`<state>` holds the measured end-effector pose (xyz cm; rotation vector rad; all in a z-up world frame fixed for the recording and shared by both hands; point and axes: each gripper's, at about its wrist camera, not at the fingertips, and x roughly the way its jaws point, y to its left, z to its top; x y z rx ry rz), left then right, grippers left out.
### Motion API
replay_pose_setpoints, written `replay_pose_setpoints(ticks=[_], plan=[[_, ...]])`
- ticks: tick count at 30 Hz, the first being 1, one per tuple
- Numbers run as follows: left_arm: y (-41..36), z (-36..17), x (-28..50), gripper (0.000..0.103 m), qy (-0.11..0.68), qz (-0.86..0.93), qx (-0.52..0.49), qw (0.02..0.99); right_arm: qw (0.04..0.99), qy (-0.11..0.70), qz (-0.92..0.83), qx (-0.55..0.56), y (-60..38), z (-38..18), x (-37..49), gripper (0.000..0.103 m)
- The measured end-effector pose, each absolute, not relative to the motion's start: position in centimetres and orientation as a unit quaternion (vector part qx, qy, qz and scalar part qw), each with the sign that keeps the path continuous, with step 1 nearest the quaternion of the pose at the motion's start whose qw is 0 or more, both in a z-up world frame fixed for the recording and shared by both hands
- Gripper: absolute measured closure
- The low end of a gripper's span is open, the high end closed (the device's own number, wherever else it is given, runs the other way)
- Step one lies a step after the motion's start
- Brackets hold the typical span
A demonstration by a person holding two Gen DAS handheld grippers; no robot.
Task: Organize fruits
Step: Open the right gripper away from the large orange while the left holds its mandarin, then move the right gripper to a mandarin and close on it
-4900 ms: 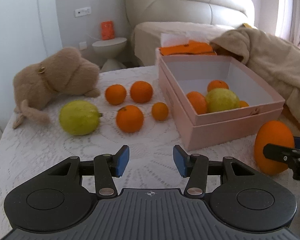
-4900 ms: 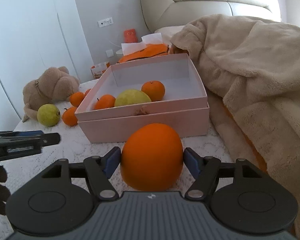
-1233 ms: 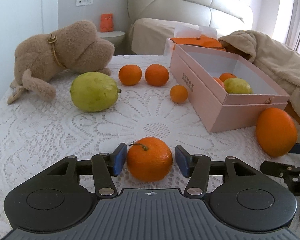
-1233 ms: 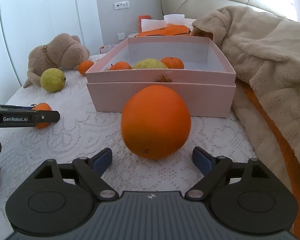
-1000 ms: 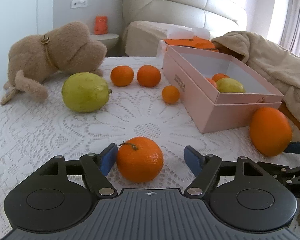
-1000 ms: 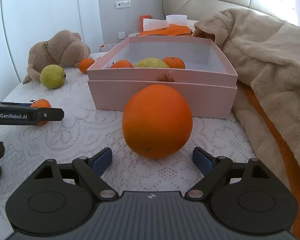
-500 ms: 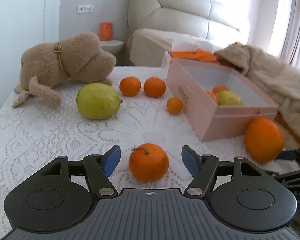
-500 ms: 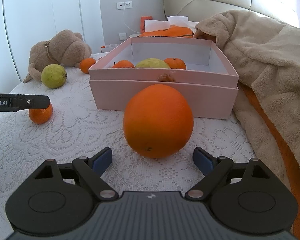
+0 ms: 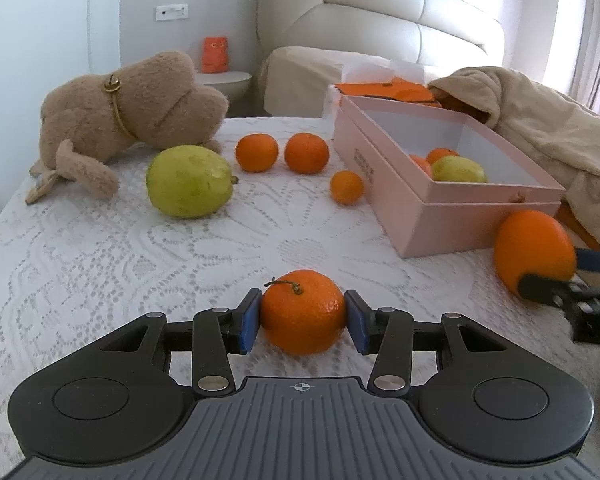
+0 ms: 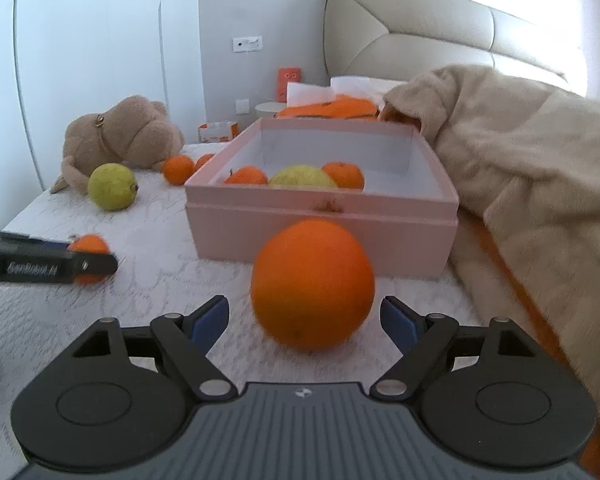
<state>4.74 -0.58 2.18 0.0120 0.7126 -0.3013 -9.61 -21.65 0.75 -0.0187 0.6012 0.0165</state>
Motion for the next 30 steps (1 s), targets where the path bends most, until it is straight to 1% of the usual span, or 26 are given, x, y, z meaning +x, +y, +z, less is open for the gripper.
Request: replay_pose_setpoints(ticks=[6, 10, 14, 16, 19, 20, 21, 23, 24, 27, 30], plan=[[-1.0, 2.5, 3.6, 0.053, 0.346, -0.157, 0.008, 0.925, 0.949, 0.315, -0.012, 0.022, -22.1, 0.9, -8.0, 0.020], [-0.3, 2.7, 3.3, 0.053, 0.338, -0.155, -0.005, 0.928, 0.956, 0.294, -0.002, 0.012, -21.3, 2.2, -8.5, 0.020], [2.0, 3.4, 3.0, 0.053, 0.319, -0.125, -0.031, 0.939, 0.962, 0.272, 0.025, 0.004, -19.8, 4.4, -8.3, 0.020], [3.4, 3.7, 3.1, 0.053, 0.313, -0.112, -0.046, 0.942, 0.962, 0.269, 0.047, -0.006, -18.5, 5.7, -7.0, 0.023], [5.6, 4.1, 2.9, 0.053, 0.307, -0.095, -0.072, 0.944, 0.952, 0.286, 0.105, -0.004, -16.2, 7.8, -3.5, 0.035], [6.2, 4.2, 2.8, 0.053, 0.305, -0.091, -0.081, 0.945, 0.946, 0.298, 0.124, -0.006, -15.4, 8.2, -2.2, 0.046], [6.9, 4.4, 2.7, 0.053, 0.302, -0.087, -0.090, 0.945, 0.938, 0.316, 0.143, -0.008, -14.5, 8.6, -0.6, 0.053], [7.6, 4.6, 2.6, 0.053, 0.297, -0.082, -0.101, 0.946, 0.920, 0.353, 0.169, -0.014, -12.4, 8.8, 2.8, 0.058], [8.0, 4.6, 2.6, 0.053, 0.295, -0.080, -0.107, 0.946, 0.913, 0.370, 0.173, -0.023, -11.3, 8.7, 4.7, 0.059], [8.4, 4.6, 2.7, 0.053, 0.293, -0.080, -0.112, 0.946, 0.898, 0.408, 0.161, -0.047, -8.3, 7.7, 10.0, 0.059], [8.5, 4.3, 2.8, 0.053, 0.300, -0.083, -0.111, 0.944, 0.890, 0.433, 0.141, -0.032, -6.4, 6.2, 14.4, 0.059]])
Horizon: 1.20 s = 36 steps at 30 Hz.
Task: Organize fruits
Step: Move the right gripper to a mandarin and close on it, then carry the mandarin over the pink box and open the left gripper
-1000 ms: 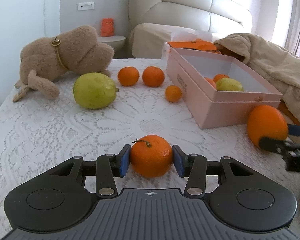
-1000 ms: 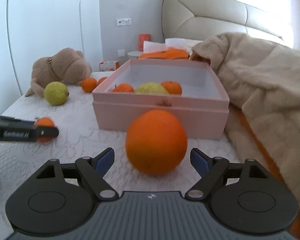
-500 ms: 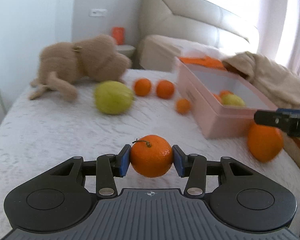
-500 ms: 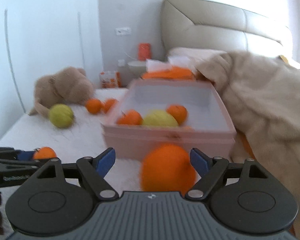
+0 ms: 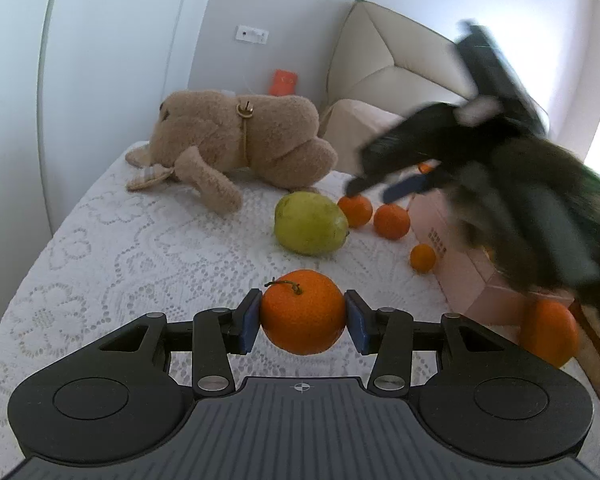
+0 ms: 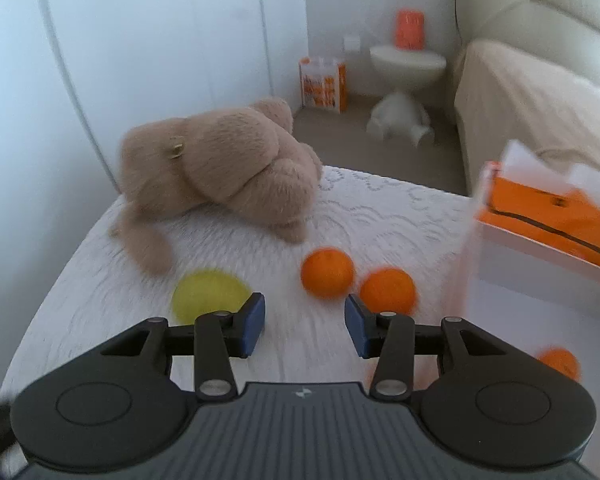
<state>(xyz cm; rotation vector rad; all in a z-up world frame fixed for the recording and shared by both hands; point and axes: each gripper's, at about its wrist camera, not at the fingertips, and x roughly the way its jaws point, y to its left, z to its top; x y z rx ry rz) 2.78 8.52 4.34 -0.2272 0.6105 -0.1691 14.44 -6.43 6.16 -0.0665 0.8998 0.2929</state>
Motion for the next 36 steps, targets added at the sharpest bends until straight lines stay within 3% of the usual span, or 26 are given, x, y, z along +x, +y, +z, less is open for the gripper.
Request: replay_pose_setpoints(ticks=[7, 13, 21, 28, 36], plan=[[8.7, 3.5, 3.4, 0.053, 0.316, -0.087, -0.114, 0.938, 0.891, 0.432, 0.061, -0.124, -3.6, 3.1, 18.8, 0.058], [8.1, 2.9, 3.9, 0.053, 0.324, -0.100, -0.113, 0.934, 0.890, 0.437, 0.087, -0.095, -5.6, 3.8, 17.2, 0.063], [5.8, 3.1, 3.1, 0.053, 0.330, -0.132, -0.091, 0.930, 0.914, 0.363, 0.181, -0.005, -10.2, 8.8, 4.2, 0.063], [2.4, 3.4, 2.4, 0.053, 0.335, -0.166, -0.062, 0.925, 0.929, 0.348, 0.126, 0.023, -15.8, 6.6, -6.0, 0.063], [-4.2, 6.5, 2.7, 0.053, 0.320, -0.227, -0.013, 0.920, 0.940, 0.338, 0.041, 0.003, -20.9, 5.3, -11.2, 0.063]])
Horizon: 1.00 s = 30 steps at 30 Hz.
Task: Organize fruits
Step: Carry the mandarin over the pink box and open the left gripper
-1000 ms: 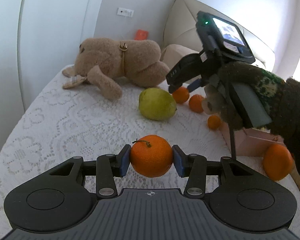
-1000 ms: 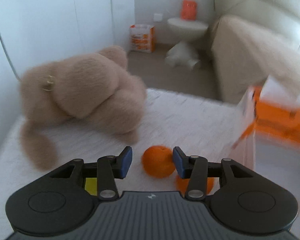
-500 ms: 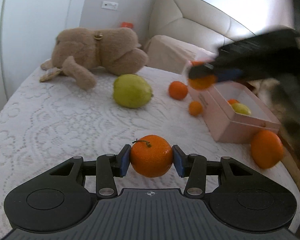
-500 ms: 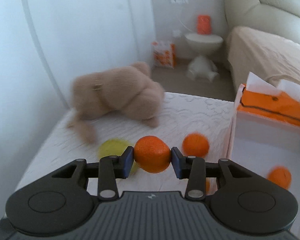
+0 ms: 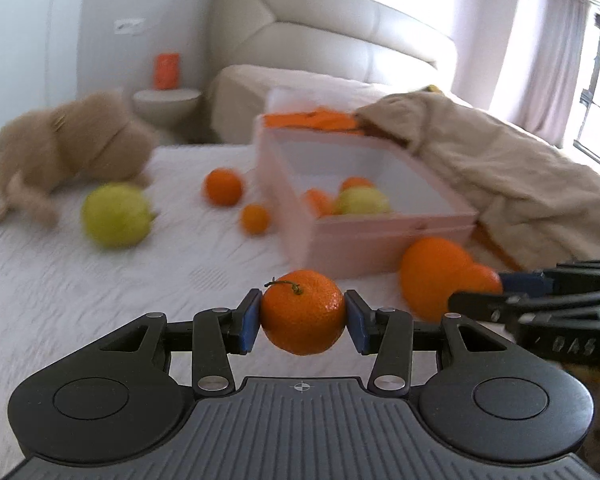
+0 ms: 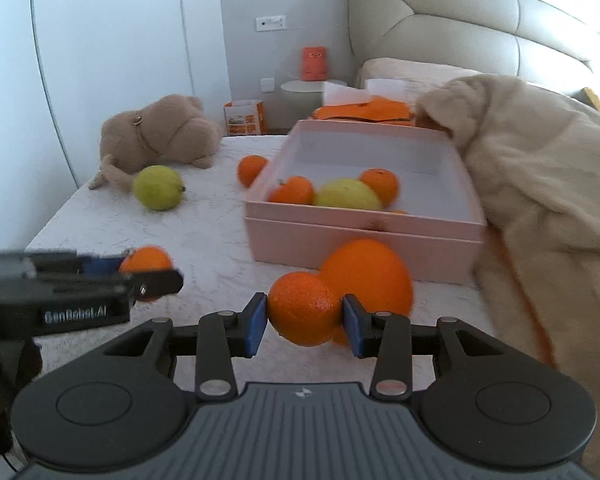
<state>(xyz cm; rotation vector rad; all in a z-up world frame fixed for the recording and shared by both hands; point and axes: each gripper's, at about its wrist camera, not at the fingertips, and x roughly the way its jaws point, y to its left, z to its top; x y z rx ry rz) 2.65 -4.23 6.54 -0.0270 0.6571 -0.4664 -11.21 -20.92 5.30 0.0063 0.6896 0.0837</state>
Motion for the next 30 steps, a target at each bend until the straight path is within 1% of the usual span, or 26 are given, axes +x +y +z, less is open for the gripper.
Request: replay_pose_setpoints(ticks=[3, 7, 12, 18, 26, 30], plan=[[-6.6, 9.1, 4.0, 0.053, 0.301, -0.233, 0.000, 0.925, 0.949, 0.316, 0.010, -0.002, -22.2, 5.9, -12.0, 0.063], [-9.7, 13.1, 5.8, 0.053, 0.272, -0.242, 0.014, 0.931, 0.957, 0.288, 0.005, 0.024, -24.5, 6.5, -13.0, 0.063], [-13.8, 15.8, 8.6, 0.053, 0.270, -0.246, 0.034, 0.930, 0.963, 0.268, -0.001, 0.036, -25.7, 6.4, -13.6, 0.063], [-17.5, 15.5, 11.8, 0.053, 0.286, -0.217, 0.074, 0.930, 0.964, 0.262, -0.011, 0.046, -26.8, 5.5, -13.6, 0.063], [-18.8, 13.1, 14.1, 0.053, 0.324, -0.202, 0.078, 0.921, 0.965, 0.258, -0.007, 0.058, -27.5, 4.6, -13.7, 0.063], [-19.0, 12.5, 14.1, 0.053, 0.329, -0.202, 0.084, 0.918, 0.964, 0.259, -0.005, 0.059, -27.6, 4.3, -13.7, 0.063]])
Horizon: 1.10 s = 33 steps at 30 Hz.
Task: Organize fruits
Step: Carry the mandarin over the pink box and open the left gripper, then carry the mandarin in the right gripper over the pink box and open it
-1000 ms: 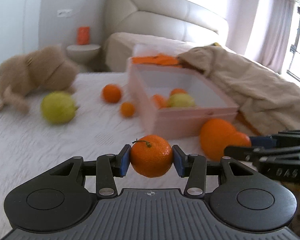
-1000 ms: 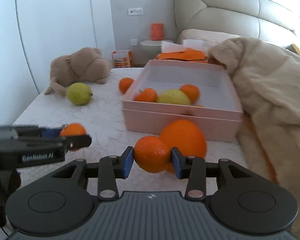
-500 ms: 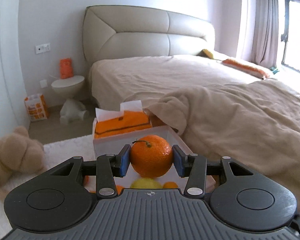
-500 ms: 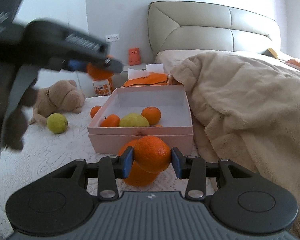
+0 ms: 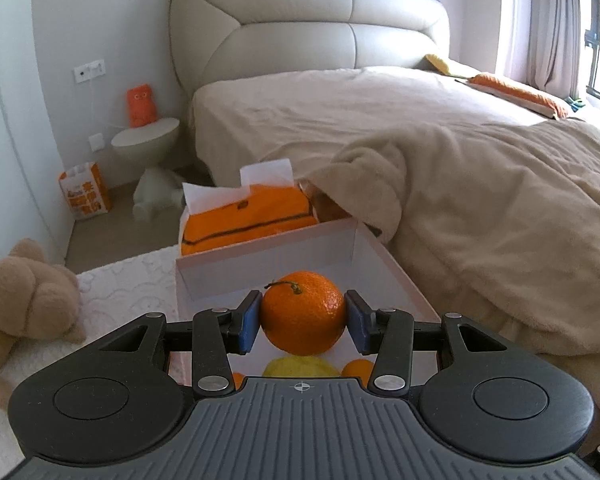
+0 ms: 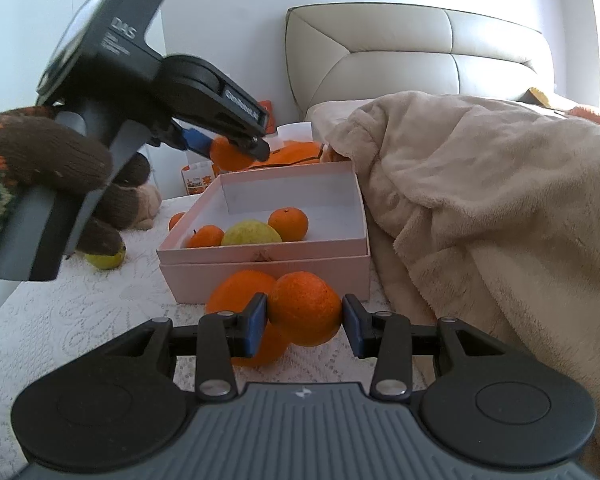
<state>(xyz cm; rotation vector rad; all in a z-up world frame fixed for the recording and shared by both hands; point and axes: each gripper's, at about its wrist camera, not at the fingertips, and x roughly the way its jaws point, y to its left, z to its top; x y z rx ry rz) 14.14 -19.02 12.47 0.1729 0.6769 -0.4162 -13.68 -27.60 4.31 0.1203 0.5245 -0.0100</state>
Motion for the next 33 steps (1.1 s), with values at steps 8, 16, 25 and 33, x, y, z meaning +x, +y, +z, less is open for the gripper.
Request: replay_pose_setpoints(ticks=[8, 16, 25, 33], plan=[[-16.7, 13.3, 12.9, 0.053, 0.308, -0.223, 0.045, 0.924, 0.963, 0.264, -0.007, 0.058, -27.4, 3.9, -13.4, 0.063], [-7.0, 10.0, 7.0, 0.053, 0.345, -0.205, -0.041, 0.915, 0.963, 0.262, -0.003, 0.068, -27.4, 4.6, -13.1, 0.063], [-0.4, 7.9, 4.5, 0.054, 0.320, -0.149, -0.099, 0.931, 0.965, 0.218, 0.035, 0.143, -27.7, 12.7, -8.2, 0.063], [4.1, 7.5, 3.8, 0.054, 0.297, -0.096, -0.116, 0.943, 0.956, 0.284, 0.013, 0.072, -26.1, 16.7, 2.8, 0.063]])
